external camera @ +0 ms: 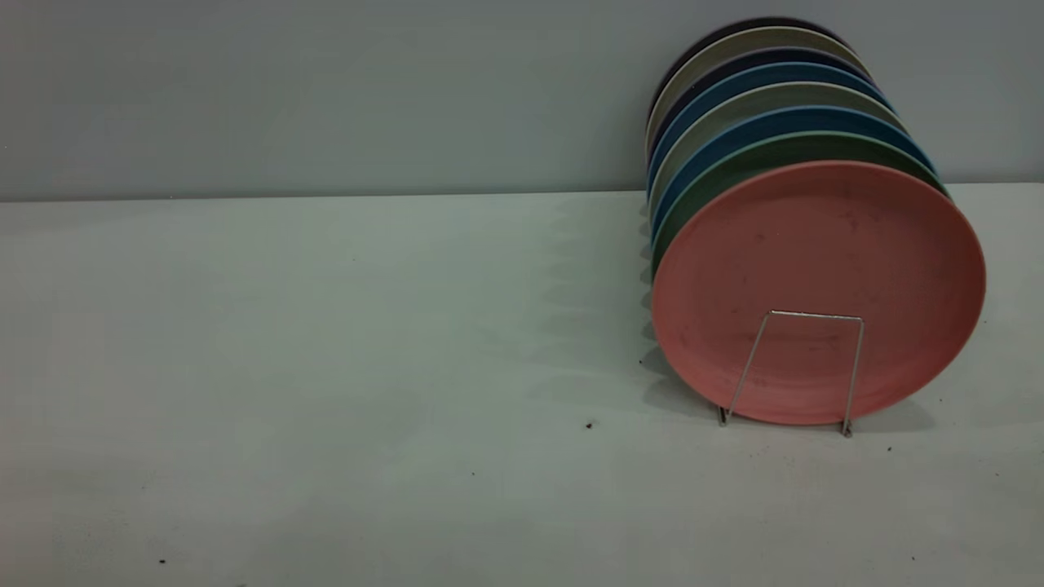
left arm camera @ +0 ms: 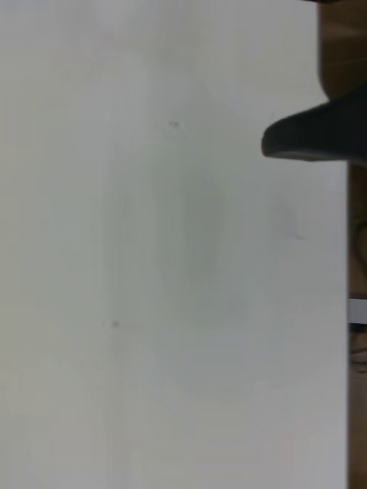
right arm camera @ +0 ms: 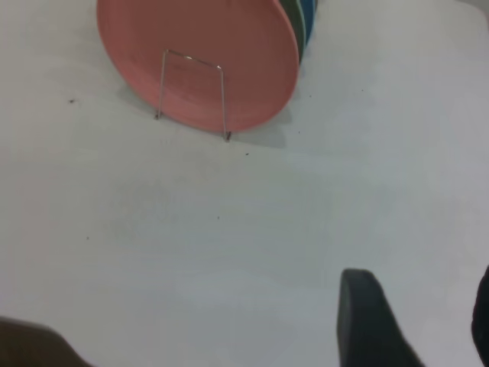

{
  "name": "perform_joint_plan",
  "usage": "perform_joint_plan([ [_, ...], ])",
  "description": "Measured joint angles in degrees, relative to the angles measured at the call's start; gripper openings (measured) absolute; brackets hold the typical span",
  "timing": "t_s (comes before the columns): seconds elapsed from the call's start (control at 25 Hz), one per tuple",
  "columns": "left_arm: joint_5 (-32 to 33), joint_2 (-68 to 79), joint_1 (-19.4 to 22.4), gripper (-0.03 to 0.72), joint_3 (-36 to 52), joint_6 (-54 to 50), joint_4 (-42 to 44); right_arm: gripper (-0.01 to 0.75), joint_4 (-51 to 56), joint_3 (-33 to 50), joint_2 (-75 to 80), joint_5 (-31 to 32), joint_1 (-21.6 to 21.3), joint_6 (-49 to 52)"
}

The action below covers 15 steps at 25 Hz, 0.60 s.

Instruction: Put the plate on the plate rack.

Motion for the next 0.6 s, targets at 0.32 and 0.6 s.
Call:
perform_joint_plan([
  [0.32, 0.5, -3.1, 0.0, 0.445, 0.0, 0.0, 0.0, 0.350, 0.0, 0.0, 0.0, 0.0, 0.0, 0.0],
  [0.6, 0.5, -3.1, 0.0, 0.445, 0.0, 0.0, 0.0, 0.350, 0.0, 0.0, 0.0, 0.0, 0.0, 0.0],
])
